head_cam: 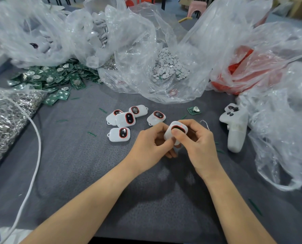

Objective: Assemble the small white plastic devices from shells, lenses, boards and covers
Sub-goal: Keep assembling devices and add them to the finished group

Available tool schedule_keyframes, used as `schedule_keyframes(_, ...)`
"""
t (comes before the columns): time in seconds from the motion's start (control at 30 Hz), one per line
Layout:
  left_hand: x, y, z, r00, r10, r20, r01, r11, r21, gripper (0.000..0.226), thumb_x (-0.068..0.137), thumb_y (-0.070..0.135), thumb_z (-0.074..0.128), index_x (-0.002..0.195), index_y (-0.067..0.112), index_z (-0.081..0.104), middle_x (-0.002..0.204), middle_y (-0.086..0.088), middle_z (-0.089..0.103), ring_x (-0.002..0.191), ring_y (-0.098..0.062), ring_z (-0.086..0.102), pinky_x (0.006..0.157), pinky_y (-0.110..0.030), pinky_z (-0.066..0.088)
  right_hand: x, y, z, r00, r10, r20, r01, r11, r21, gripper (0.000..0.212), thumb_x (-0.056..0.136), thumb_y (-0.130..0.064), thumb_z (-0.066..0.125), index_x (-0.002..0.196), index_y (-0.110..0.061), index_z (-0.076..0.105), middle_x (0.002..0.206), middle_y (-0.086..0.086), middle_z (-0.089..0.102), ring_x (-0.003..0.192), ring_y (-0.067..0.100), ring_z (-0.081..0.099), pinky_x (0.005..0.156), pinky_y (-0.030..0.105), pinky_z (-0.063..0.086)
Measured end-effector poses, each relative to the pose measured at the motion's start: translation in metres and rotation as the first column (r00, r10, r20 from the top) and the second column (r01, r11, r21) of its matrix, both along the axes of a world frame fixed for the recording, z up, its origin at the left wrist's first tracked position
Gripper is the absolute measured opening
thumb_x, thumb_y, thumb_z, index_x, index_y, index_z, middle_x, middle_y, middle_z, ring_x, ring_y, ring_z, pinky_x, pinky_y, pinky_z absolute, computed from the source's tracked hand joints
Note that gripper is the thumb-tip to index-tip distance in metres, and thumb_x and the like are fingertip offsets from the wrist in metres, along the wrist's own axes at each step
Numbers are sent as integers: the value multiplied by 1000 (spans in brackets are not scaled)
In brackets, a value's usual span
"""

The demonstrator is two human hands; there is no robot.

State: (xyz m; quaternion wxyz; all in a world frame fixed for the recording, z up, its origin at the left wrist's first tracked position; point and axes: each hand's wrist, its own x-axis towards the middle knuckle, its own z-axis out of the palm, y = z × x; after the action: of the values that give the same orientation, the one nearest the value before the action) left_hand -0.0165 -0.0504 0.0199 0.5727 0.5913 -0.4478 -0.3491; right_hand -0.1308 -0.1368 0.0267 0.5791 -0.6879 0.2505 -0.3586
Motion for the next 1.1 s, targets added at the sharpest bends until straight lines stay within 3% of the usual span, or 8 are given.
schedule_keyframes(0.13, 0, 0, 1, 1000, 1, -26, -1, 1000, -4, 9, 94, 2, 55, 97, 8, 61, 73, 0, 70, 60, -18, 68, 58, -24, 54, 0, 0, 1, 1000, 11, 6, -11, 1000, 10, 15, 84, -1, 68, 94, -12, 67, 80, -7, 67, 72, 2, 62, 65, 16, 50)
schedule_keyframes(0.23, 0, 0, 2, 1000, 23, -19, -23, 1000, -19, 12, 94, 2, 55, 103, 1, 63, 77, -9, 69, 59, -16, 67, 58, -24, 53, -1, 0, 2, 1000, 23, 3, -23, 1000, -7, 17, 84, 2, 66, 97, -9, 67, 87, 6, 67, 73, 1, 62, 64, 13, 48)
schedule_keyframes(0.4, 2, 0, 3, 997, 21, -75, -23, 999, -29, 13, 94, 0, 53, 103, -6, 62, 77, -11, 68, 58, -17, 65, 57, -23, 53, 0, 0, 3, 999, 46, 23, -46, 998, 30, 18, 85, 0, 66, 97, -12, 68, 85, 3, 68, 72, 2, 63, 62, 15, 49)
schedule_keyframes(0.57, 3, 0, 2, 992, -10, -125, 7, 1000, -20, 13, 96, 1, 51, 103, -4, 61, 77, -6, 70, 63, -20, 66, 60, -27, 54, 0, -2, 3, 999, 27, 45, -30, 997, 69, 17, 80, -15, 65, 97, -16, 70, 86, 1, 70, 74, 5, 63, 62, 16, 50)
schedule_keyframes(0.73, 3, -1, 2, 990, 26, -142, -29, 999, -17, 14, 96, 5, 52, 104, -4, 59, 82, -10, 69, 64, -22, 67, 63, -32, 57, 2, -4, 0, 999, -13, 42, 9, 995, 96, 16, 91, -6, 60, 98, -16, 71, 85, -4, 73, 79, 5, 65, 72, 16, 50)
schedule_keyframes(0.9, -3, 3, 1, 985, 164, 46, -161, 985, -56, 39, 89, 48, 54, 95, 10, 61, 75, -7, 65, 61, -21, 61, 56, -35, 50, -1, -2, 3, 998, 59, -25, -56, 994, 88, 16, 86, -6, 66, 98, -14, 72, 87, 0, 74, 77, 4, 66, 71, 16, 49)
schedule_keyframes(1.0, -2, 2, -4, 936, 291, 196, -271, 955, -119, 47, 96, 47, 41, 76, 6, 54, 59, -4, 54, 55, -12, 48, 54, -37, 40, 1, 5, 3, 989, 135, -66, -124, 981, 150, 14, 81, -4, 72, 93, -9, 72, 82, 4, 74, 74, 9, 66, 71, 20, 52)
schedule_keyframes(1.1, -2, -4, -8, 900, 405, 160, -392, 914, -105, 48, 101, 36, 39, 65, 5, 46, 51, 4, 46, 51, -8, 42, 52, -35, 36, 5, 9, 4, 987, 136, -89, -121, 981, 153, 12, 76, -6, 77, 83, -11, 70, 74, 0, 71, 69, 8, 63, 69, 21, 51)
